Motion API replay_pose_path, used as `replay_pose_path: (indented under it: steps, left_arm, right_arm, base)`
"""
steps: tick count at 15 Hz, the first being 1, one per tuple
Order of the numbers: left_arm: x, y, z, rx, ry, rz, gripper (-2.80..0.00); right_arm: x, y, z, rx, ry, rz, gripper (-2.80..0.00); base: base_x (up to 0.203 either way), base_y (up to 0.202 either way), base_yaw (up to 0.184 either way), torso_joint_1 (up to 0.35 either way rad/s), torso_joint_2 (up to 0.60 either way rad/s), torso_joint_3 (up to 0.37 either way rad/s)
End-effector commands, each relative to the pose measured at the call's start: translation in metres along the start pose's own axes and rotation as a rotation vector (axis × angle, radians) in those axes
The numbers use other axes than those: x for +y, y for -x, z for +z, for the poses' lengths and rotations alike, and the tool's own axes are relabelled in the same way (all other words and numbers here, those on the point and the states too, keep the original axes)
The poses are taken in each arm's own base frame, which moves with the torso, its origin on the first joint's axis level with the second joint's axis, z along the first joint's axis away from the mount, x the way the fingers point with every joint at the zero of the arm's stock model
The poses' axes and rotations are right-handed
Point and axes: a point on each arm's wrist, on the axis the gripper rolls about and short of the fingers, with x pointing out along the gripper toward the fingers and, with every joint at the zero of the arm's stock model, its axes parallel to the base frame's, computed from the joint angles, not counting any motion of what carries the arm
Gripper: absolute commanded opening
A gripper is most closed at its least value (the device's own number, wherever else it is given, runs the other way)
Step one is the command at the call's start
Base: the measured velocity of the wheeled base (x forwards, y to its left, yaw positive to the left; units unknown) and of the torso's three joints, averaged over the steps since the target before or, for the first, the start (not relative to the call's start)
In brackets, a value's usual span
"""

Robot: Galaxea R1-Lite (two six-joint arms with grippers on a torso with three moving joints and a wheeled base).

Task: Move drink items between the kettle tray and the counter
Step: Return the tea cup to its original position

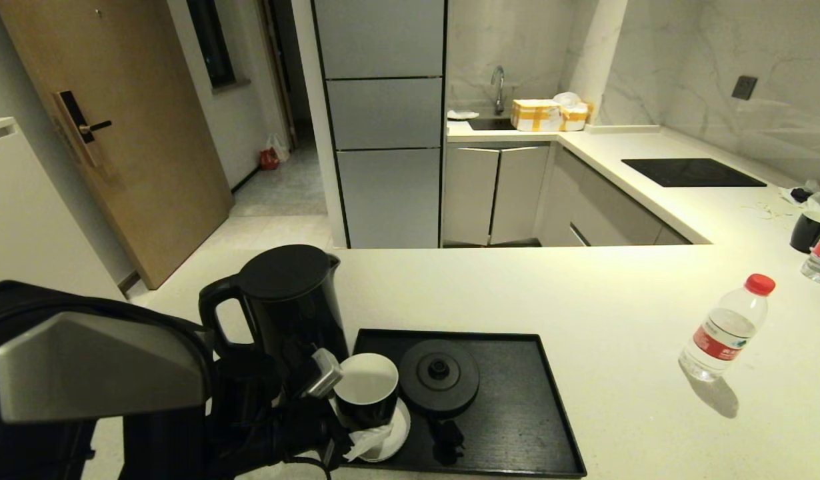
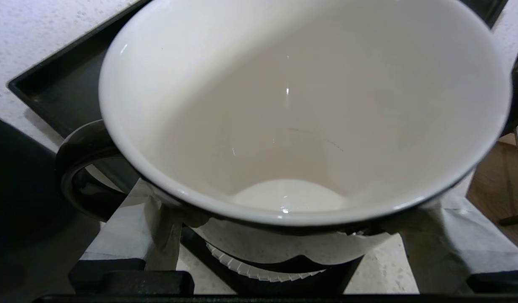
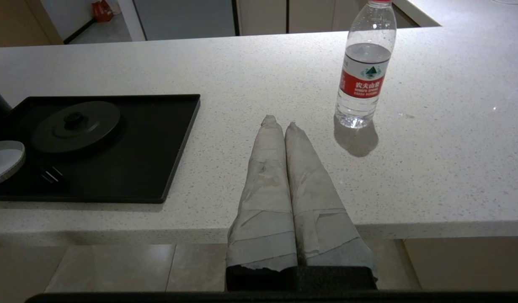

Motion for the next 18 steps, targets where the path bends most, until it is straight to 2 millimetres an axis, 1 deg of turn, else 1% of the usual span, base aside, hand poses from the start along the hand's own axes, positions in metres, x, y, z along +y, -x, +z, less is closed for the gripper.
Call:
replay_pose_path:
  steps: [1,3,7,9,13,18]
  left_arm:
    - [-0.001,-0.005,0.000,-0.008,-0.009,-0.011,-2.80]
    - [-0.001,-0.007,0.000,-0.008,-0.010,-0.013,-2.80]
    - [0.004,-0.016,-0.003,-0.013,-0.013,-0.013,-2.80]
    - [0.004,-0.017,-0.004,-0.011,-0.012,-0.013,-2.80]
    - [0.005,-0.024,-0.012,0.016,-0.003,0.012,-2.80]
    - [0.000,-0.023,-0.016,0.041,0.004,0.017,-2.80]
  right_arm:
    - [0.000,0.000,-0.001,0.003,0.000,0.000,-2.80]
    - [0.000,0.000,-0.001,0.003,0.000,0.002,-2.80]
    - [0.000,0.000,-0.001,0.003,0.000,0.000,-2.80]
    - [0.000,0.000,-0.001,0.003,0.000,0.001,-2.80]
    - [0.000,0.000,-0.001,0.003,0.000,-0.001,-2.80]
    - [0.000,0.000,-0.001,0.003,0.000,-0.001,-2.80]
  base:
    - [0.000,0.000,0.000,0.000,0.00,0.000]
    - [0.000,0.000,0.000,0.000,0.00,0.000]
    - [0.000,0.000,0.000,0.000,0.00,0.000]
    - [0.000,0.000,0.000,0.000,0.00,0.000]
    - [0.000,0.000,0.000,0.000,0.00,0.000]
    - [0.000,0.000,0.000,0.000,0.00,0.000]
